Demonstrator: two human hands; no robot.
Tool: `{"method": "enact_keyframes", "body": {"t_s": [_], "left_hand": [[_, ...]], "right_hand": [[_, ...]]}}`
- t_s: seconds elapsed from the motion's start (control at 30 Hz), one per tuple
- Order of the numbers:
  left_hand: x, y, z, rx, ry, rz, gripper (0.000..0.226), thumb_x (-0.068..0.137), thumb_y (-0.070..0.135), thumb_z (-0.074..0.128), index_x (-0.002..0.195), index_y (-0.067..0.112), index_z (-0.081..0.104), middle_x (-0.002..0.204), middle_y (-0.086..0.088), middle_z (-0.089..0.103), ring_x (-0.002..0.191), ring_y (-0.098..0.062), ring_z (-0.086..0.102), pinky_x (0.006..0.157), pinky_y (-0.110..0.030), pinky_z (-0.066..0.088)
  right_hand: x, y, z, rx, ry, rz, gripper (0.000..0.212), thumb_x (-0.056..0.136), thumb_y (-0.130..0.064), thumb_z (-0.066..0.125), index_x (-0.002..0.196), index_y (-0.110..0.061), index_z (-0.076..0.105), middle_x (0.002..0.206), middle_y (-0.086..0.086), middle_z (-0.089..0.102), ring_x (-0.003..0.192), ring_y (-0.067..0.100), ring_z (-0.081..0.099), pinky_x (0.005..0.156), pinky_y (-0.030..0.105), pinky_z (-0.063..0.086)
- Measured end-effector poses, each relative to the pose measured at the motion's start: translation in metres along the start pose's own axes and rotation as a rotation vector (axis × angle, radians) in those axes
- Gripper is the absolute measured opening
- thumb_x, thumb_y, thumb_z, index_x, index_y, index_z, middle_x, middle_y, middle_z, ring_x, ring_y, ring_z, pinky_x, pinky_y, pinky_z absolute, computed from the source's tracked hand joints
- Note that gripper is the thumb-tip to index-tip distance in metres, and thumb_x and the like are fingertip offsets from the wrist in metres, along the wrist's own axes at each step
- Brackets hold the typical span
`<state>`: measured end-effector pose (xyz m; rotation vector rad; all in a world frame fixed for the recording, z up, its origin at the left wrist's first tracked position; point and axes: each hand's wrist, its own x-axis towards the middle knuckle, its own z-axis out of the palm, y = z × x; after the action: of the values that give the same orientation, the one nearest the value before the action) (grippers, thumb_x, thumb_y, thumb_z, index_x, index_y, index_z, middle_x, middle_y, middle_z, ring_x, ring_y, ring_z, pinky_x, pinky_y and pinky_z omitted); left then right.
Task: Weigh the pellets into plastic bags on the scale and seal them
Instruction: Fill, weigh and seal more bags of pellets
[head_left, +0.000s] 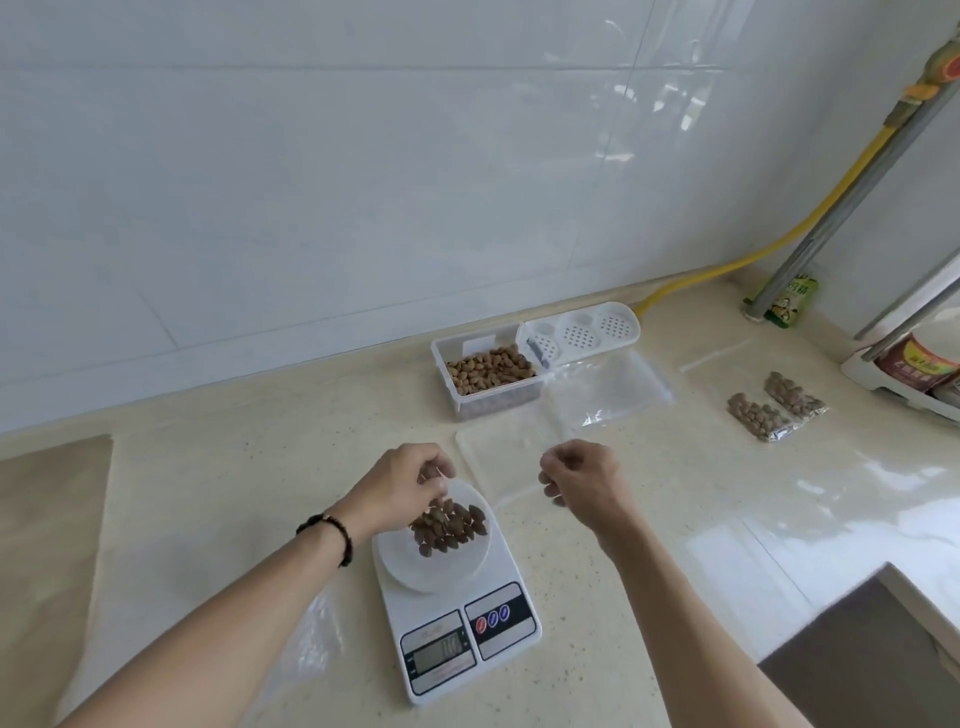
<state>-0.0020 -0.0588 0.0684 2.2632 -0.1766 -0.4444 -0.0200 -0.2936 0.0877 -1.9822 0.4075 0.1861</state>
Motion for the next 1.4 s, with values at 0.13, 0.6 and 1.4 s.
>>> {"method": "enact_keyframes", "body": {"t_s": [0.13, 0.6, 1.4], "left_hand": [[0.005, -0.018, 0.01, 0.008, 0.032, -0.044, 0.02, 0.092, 0.006, 0.054, 0.103, 0.019, 0.065, 0.089, 0.004, 0.066, 0.081, -0.01, 0.068, 0.077, -0.028, 0.056], [-0.055, -0.079, 0.025, 0.695, 0.228, 0.172, 0.061, 0.098, 0.047, 0.024, 0.14, 0.008, 0.044, 0.144, -0.013, 0.048, 0.14, -0.031, 0.034, 0.113, -0.049, 0.03], [-0.08, -0.093, 0.041, 0.797, 0.206, 0.195, 0.071, 0.1, 0.056, 0.011, 0.149, 0.008, 0.029, 0.156, -0.011, 0.03, 0.147, -0.028, 0.018, 0.117, -0.05, 0.015]], "right_hand": [[0.008, 0.026, 0.015, 0.005, -0.01, 0.125, 0.008, 0.093, -0.01, 0.062, 0.089, -0.008, 0.069, 0.08, 0.011, 0.072, 0.068, 0.017, 0.065, 0.072, 0.038, 0.059], [-0.015, 0.017, 0.05, -0.754, 0.152, -0.397, 0.052, 0.099, -0.044, 0.043, 0.143, -0.016, 0.043, 0.152, 0.007, 0.04, 0.144, 0.027, 0.027, 0.115, 0.046, 0.022], [-0.04, 0.013, 0.058, -0.965, 0.038, -0.526, 0.065, 0.099, -0.051, 0.014, 0.156, -0.019, 0.015, 0.165, 0.006, 0.007, 0.152, 0.022, -0.007, 0.118, 0.044, -0.014]]}}
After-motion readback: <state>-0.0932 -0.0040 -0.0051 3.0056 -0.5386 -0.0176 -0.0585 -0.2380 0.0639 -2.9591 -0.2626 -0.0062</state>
